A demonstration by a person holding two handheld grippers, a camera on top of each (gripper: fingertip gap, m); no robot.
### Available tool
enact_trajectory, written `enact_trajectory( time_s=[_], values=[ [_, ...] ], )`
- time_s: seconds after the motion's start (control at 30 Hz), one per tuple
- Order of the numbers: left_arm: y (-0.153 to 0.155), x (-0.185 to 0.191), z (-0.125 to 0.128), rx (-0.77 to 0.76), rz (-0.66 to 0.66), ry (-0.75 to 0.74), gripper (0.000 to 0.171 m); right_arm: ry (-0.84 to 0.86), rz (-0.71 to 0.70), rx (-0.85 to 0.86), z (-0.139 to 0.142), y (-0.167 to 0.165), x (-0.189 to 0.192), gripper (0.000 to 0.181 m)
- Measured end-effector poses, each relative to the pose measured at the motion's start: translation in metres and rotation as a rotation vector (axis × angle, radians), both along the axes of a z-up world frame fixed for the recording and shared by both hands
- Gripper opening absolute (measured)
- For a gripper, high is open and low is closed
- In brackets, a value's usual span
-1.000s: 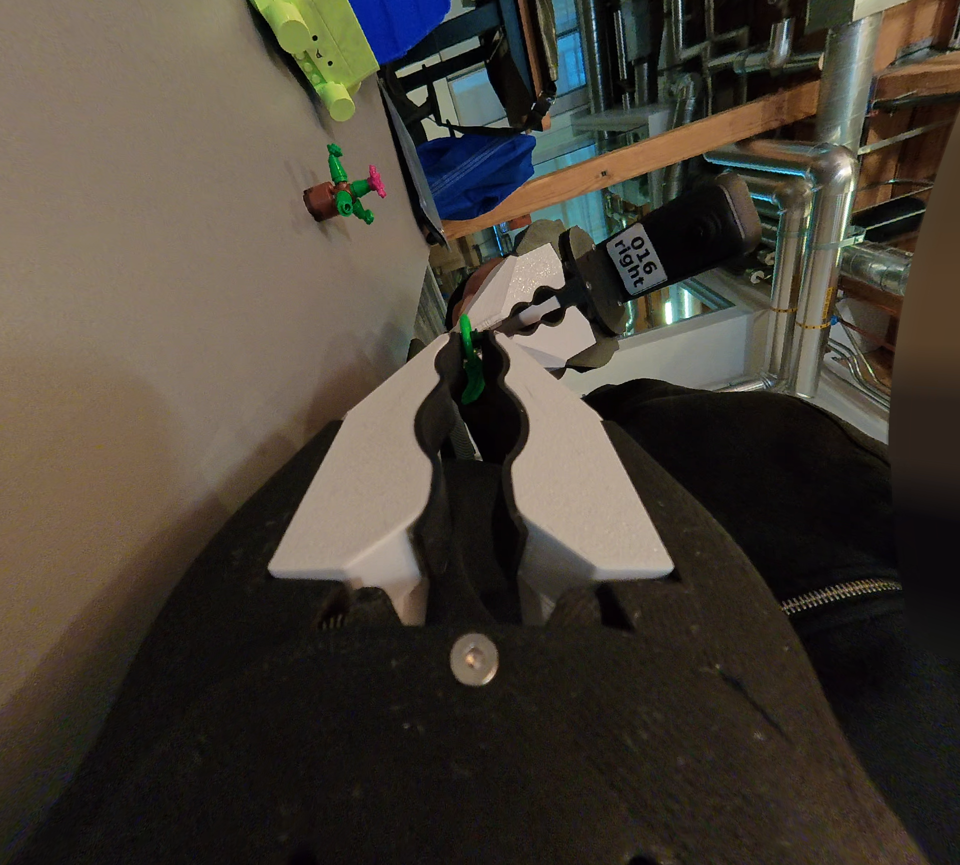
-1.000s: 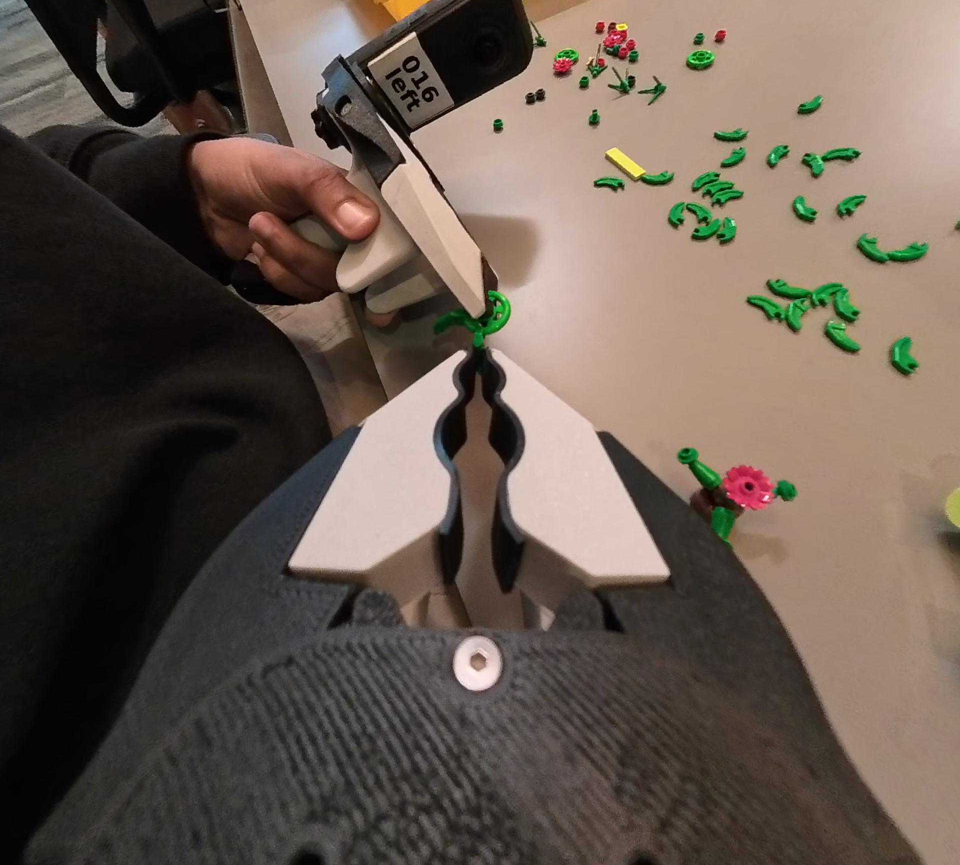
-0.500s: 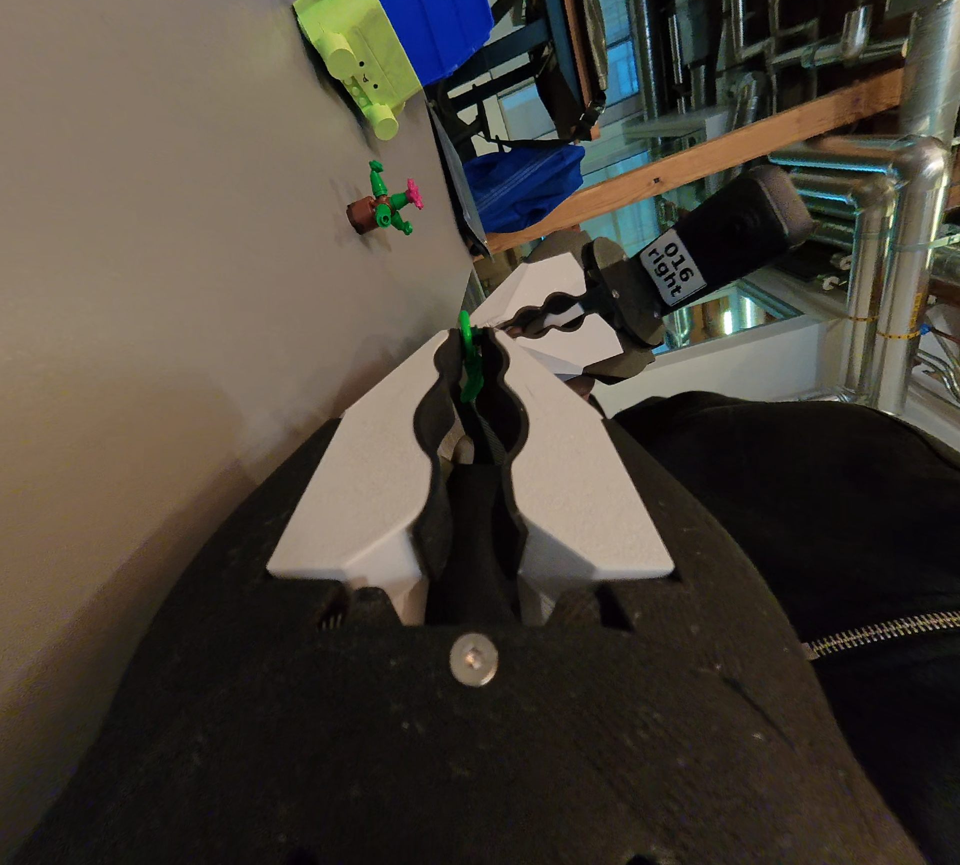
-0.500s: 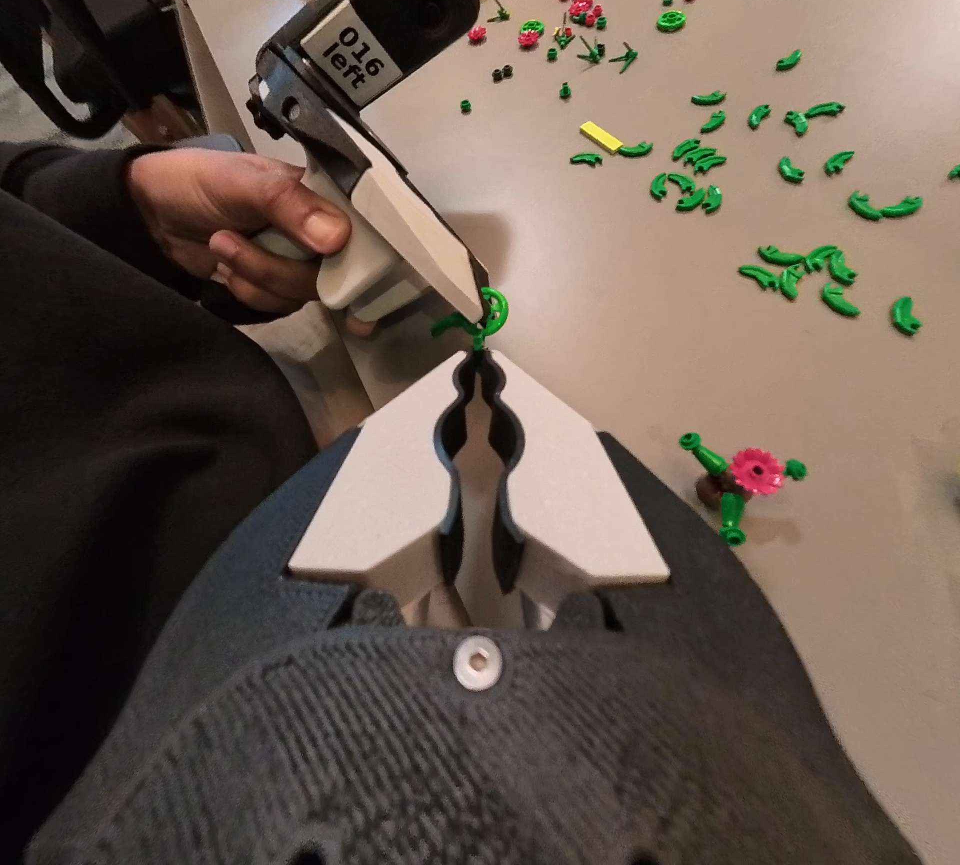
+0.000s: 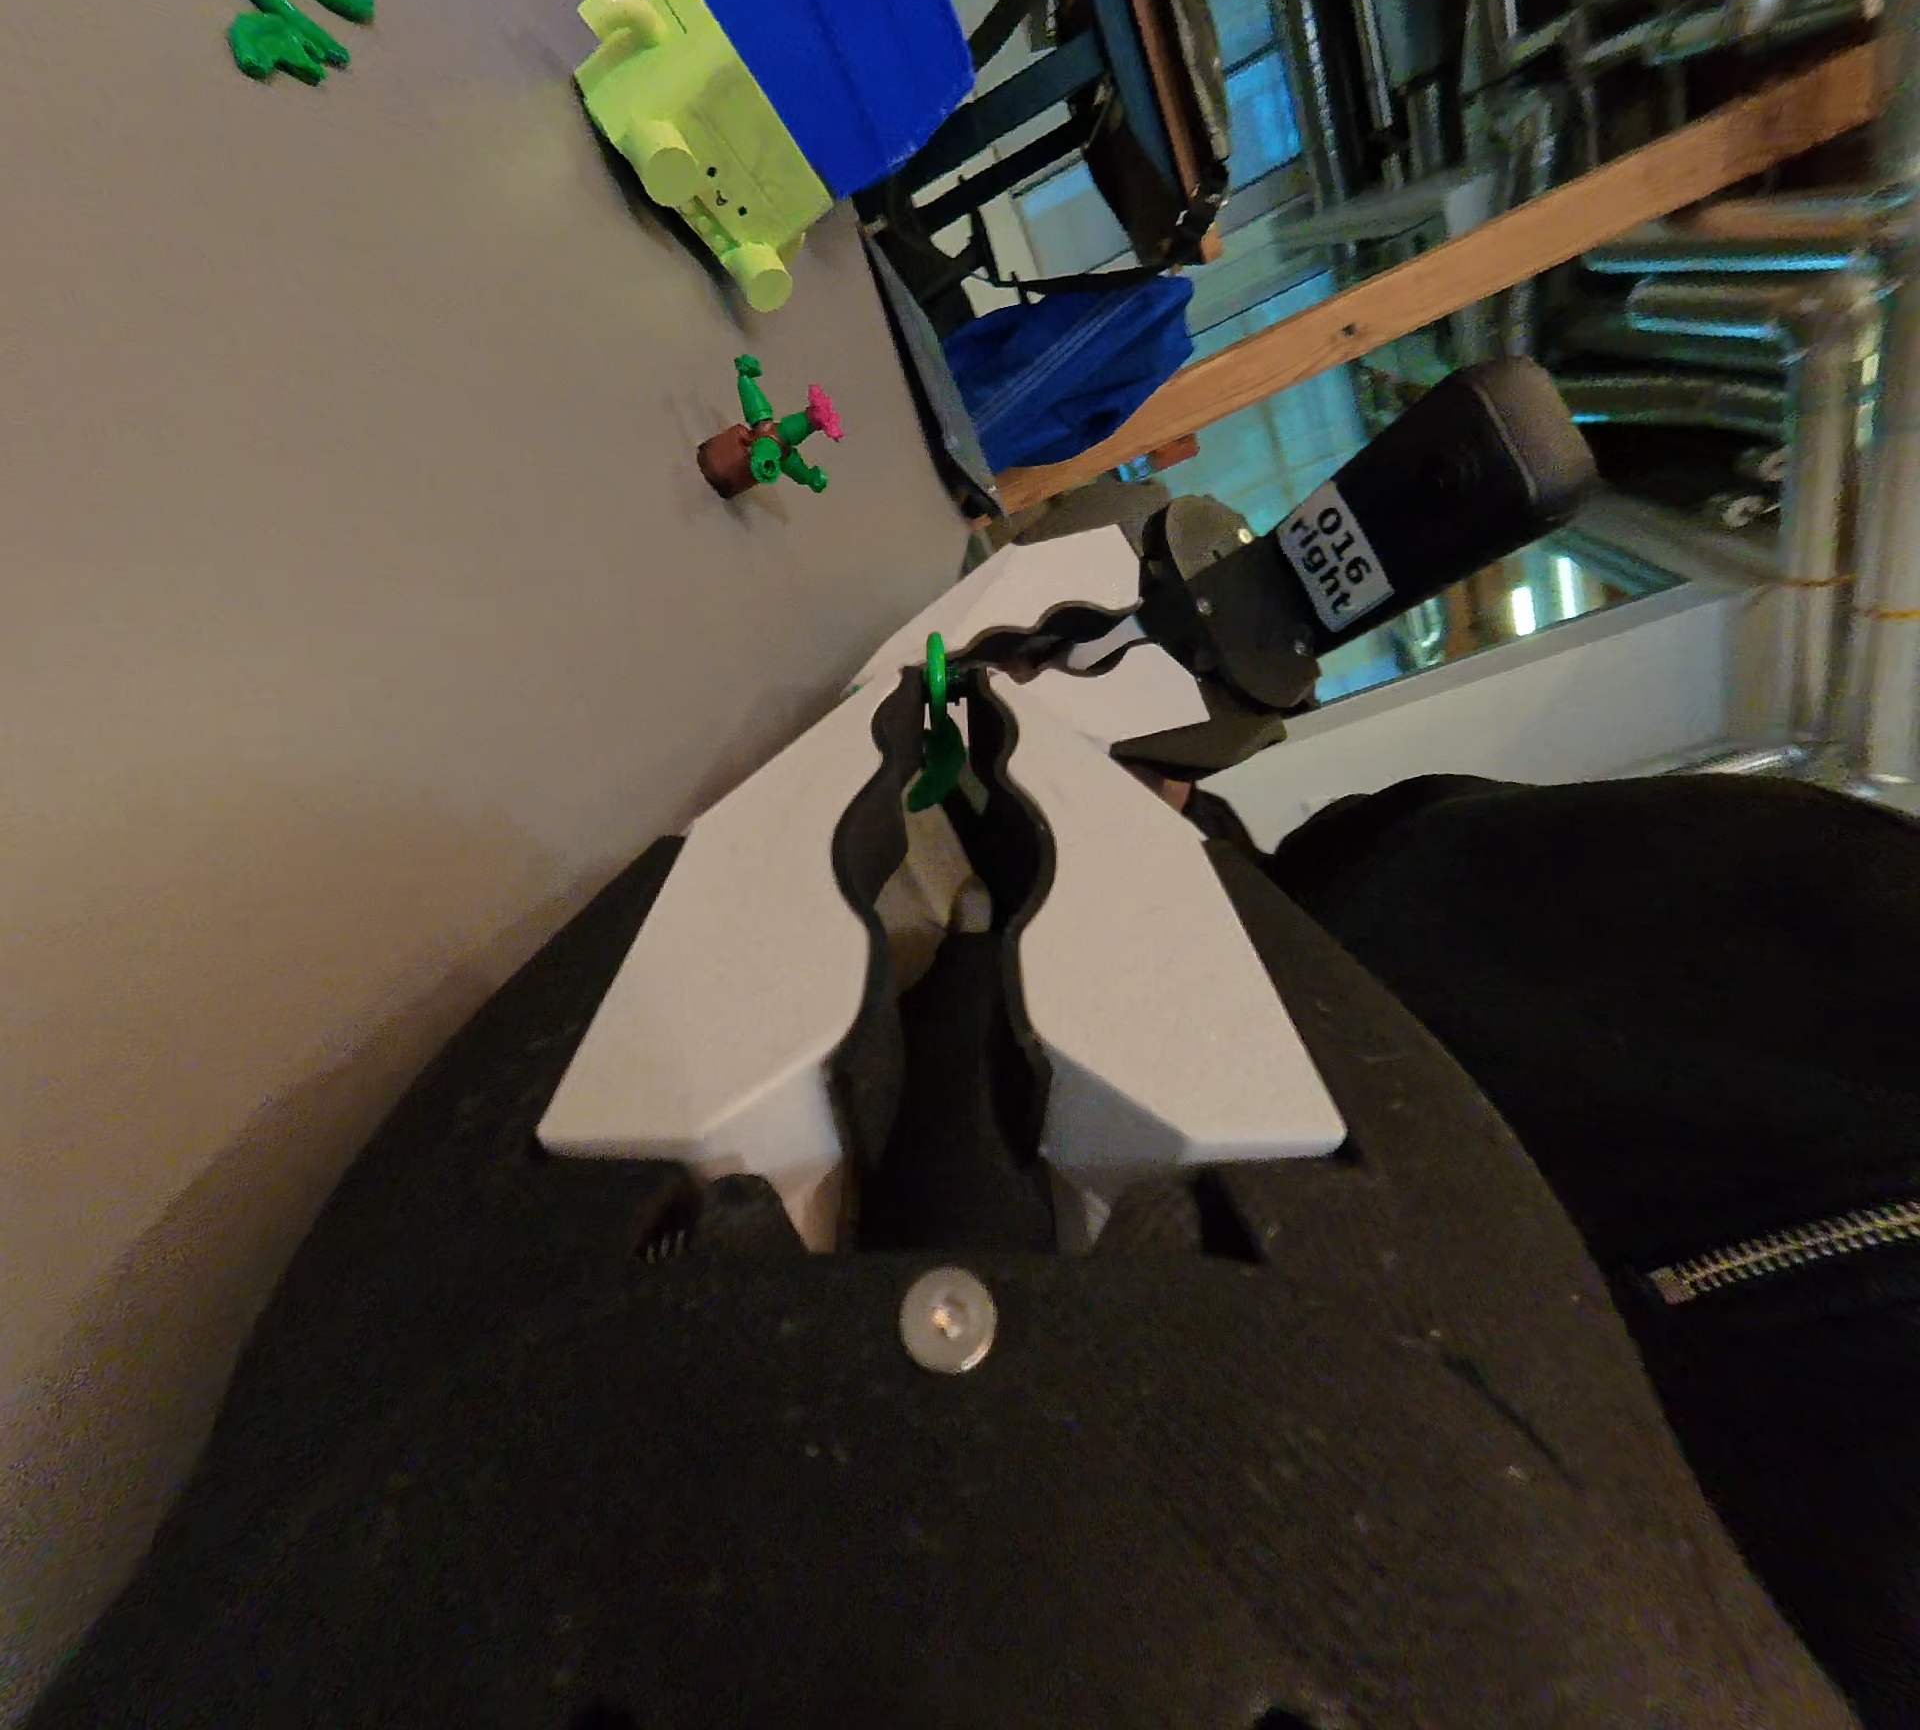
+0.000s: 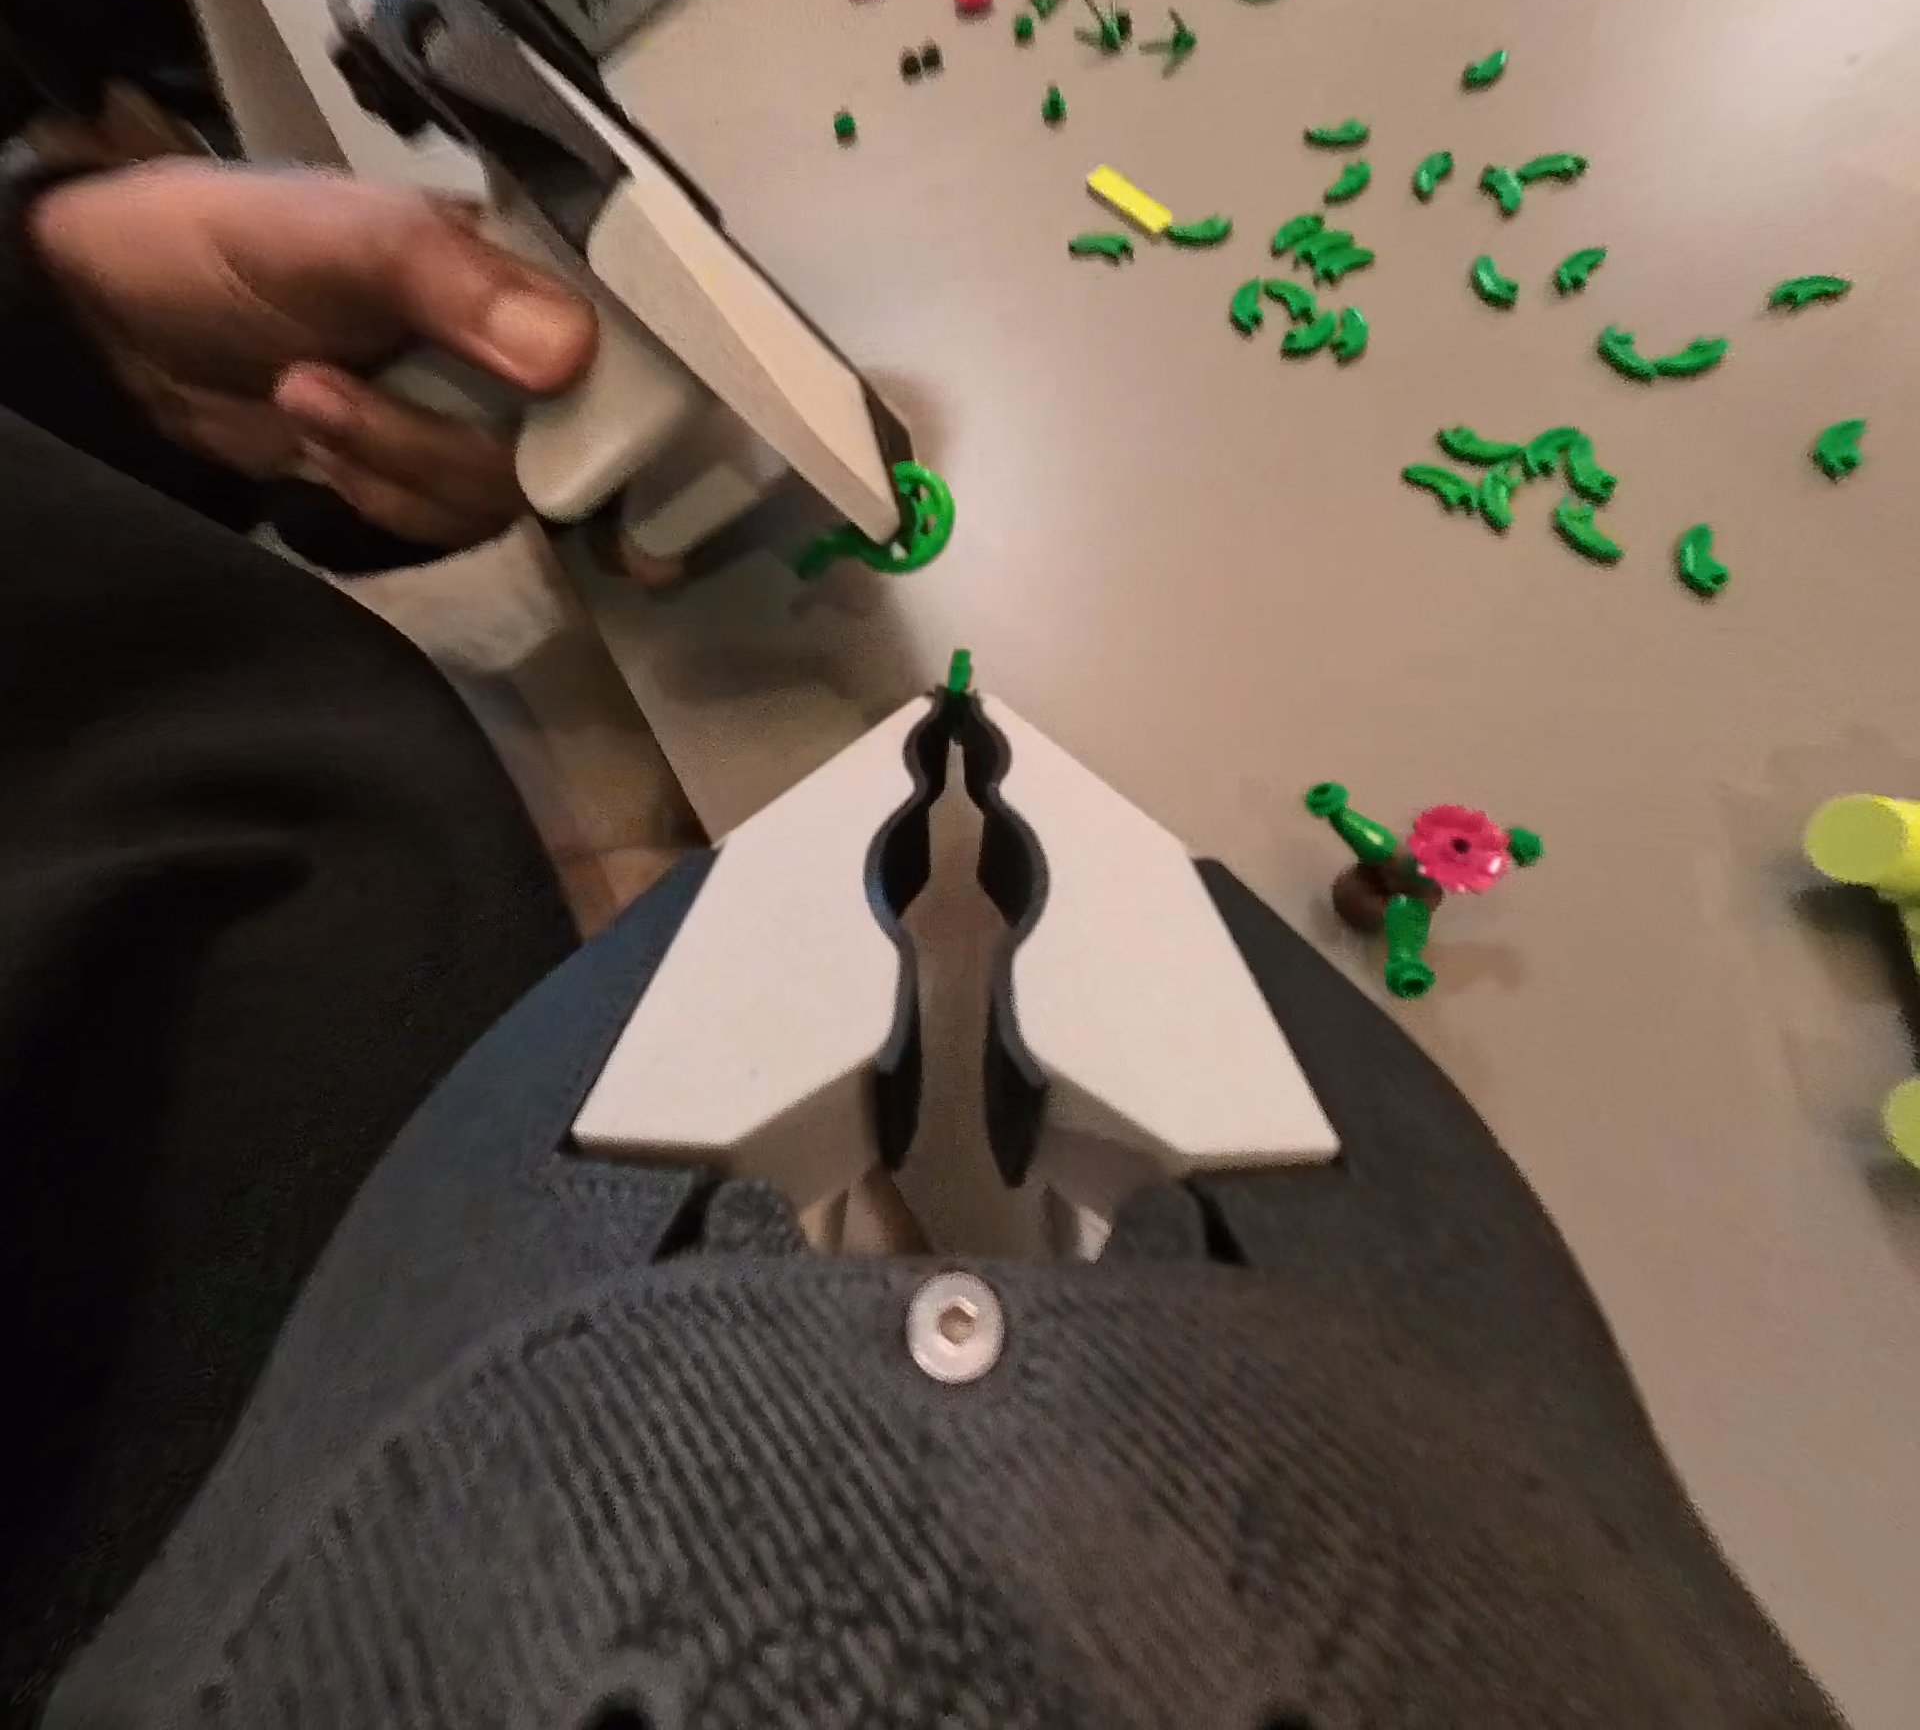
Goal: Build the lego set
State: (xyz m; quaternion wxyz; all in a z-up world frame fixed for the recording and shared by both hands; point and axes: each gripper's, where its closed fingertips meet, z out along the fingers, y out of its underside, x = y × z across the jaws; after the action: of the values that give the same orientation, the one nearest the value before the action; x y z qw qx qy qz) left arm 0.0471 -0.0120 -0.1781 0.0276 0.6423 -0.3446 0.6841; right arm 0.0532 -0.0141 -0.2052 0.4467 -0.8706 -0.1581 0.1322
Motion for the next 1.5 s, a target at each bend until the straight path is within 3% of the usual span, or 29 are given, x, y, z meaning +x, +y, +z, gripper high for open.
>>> enact_trajectory(
  time_s=[0.2,1.5],
  values=[
    [0.006,-0.001,-0.006,0.069,0.018,0.025,0.009,-0.052,-0.01,-0.117,-0.028,-0.009,0.0,0.001],
    [0.016,-0.005,-0.002,0.046,0.046,0.009,0.009,-0.138,-0.008,-0.005,-0.028,0.014,-0.011,0.001]
  ],
)
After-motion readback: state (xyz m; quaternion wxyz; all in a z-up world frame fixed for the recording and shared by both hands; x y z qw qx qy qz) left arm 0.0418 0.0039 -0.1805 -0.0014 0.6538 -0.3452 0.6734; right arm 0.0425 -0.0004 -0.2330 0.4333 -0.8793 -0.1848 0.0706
